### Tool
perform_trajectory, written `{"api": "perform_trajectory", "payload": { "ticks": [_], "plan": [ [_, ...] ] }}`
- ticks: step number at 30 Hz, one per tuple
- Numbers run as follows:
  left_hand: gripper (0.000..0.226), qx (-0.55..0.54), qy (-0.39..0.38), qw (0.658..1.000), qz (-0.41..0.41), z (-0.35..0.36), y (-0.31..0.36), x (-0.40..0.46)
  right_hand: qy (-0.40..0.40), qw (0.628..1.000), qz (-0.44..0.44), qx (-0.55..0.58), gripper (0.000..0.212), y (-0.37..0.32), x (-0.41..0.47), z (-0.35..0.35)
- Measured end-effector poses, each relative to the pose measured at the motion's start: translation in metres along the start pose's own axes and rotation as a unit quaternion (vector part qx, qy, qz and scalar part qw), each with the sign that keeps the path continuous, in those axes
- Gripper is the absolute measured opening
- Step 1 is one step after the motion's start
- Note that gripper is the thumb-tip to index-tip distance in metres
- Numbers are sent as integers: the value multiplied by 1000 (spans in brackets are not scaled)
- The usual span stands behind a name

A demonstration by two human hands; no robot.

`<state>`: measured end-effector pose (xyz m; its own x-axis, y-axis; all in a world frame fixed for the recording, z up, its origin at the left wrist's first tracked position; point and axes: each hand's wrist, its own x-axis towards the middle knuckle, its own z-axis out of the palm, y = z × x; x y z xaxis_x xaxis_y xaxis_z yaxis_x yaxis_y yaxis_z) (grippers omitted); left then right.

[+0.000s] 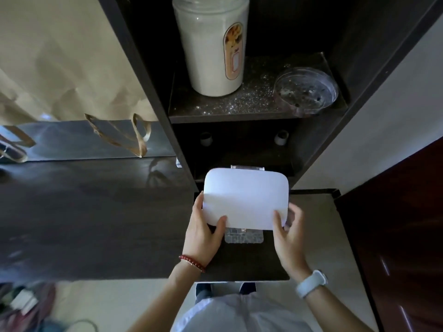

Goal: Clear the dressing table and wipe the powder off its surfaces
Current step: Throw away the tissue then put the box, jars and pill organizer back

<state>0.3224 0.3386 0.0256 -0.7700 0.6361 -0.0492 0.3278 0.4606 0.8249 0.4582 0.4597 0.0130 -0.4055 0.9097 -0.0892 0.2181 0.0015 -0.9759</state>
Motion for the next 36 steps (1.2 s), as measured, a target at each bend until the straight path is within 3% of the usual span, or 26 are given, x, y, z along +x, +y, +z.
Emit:
{"api": "perform_trajectory", "payload": {
  "ticks": [4, 11, 16, 27, 36],
  "plan": [
    [67, 10, 11, 999, -40, -26, -28, -31, -44, 998, 26, 24, 45, 13, -35, 14],
    [64, -14, 32, 996, -81, -91, -83, -48, -80, 996, 29, -35, 46, 17, -82, 85],
    [63, -27, 64, 993, -98, -166, -145, -39, -96, 994, 16, -58, 46, 5, -114, 183],
    [52, -18, 55, 987, -152, -335, -279, 3, -80, 985, 42, -145, 41, -35, -171, 397],
    [55, -8, 32, 979, -201, -366, -311, 50, -107, 977, 62, -171, 41, -49, -157, 461]
  ]
}}
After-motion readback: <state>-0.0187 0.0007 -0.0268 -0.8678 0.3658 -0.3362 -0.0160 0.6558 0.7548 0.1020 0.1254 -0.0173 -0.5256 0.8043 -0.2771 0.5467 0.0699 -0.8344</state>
